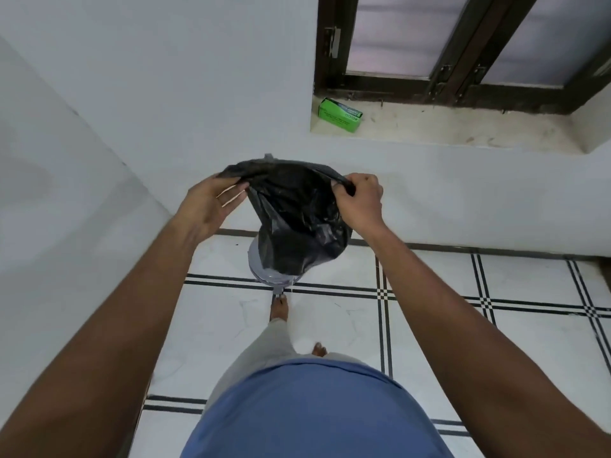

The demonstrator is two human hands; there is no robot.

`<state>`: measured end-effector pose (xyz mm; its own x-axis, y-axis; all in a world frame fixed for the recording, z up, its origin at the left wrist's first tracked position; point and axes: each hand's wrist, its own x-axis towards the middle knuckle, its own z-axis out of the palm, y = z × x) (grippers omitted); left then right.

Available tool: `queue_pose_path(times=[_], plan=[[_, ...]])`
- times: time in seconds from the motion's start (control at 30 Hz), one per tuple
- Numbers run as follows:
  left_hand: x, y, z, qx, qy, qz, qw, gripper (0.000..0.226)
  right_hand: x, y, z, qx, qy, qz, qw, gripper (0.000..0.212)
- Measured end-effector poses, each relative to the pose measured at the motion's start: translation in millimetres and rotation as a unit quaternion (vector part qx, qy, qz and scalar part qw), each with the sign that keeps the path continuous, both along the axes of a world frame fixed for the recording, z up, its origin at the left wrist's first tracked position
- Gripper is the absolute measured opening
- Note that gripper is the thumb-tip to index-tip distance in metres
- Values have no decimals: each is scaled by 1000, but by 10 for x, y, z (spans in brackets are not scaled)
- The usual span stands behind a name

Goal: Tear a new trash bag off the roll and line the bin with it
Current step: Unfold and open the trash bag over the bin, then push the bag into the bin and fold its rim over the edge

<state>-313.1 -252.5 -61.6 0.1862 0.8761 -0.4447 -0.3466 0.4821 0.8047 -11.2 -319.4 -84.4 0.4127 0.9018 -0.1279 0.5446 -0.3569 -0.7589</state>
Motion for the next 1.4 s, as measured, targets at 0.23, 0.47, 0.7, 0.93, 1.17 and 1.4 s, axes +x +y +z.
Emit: queue_pose_path(times=[0.23, 0.47, 0.7, 0.93, 1.17, 1.4], plan=[[153, 199, -75, -6, 42, -38, 998, 39, -75, 194, -45, 22, 74, -7, 997, 33], [184, 401, -695, -127, 78, -90, 985, 14, -138, 336, -230, -91, 17, 12, 996, 37], [-3, 212, -1438, -215, 141, -186, 948, 19, -213, 416, -897, -231, -166, 128, 950, 38], [-124, 75, -2189, -410, 81, -116, 901, 27, -608, 497, -1952, -390, 68, 70, 916, 35], [-151, 350, -3371, -389, 76, 120, 910, 33, -1258, 1032, -3109, -349, 410, -198, 819, 18], [-124, 902, -4101, 118, 366, 74, 920, 44, -1399, 1747, -4151, -204, 514, -273, 787, 41]])
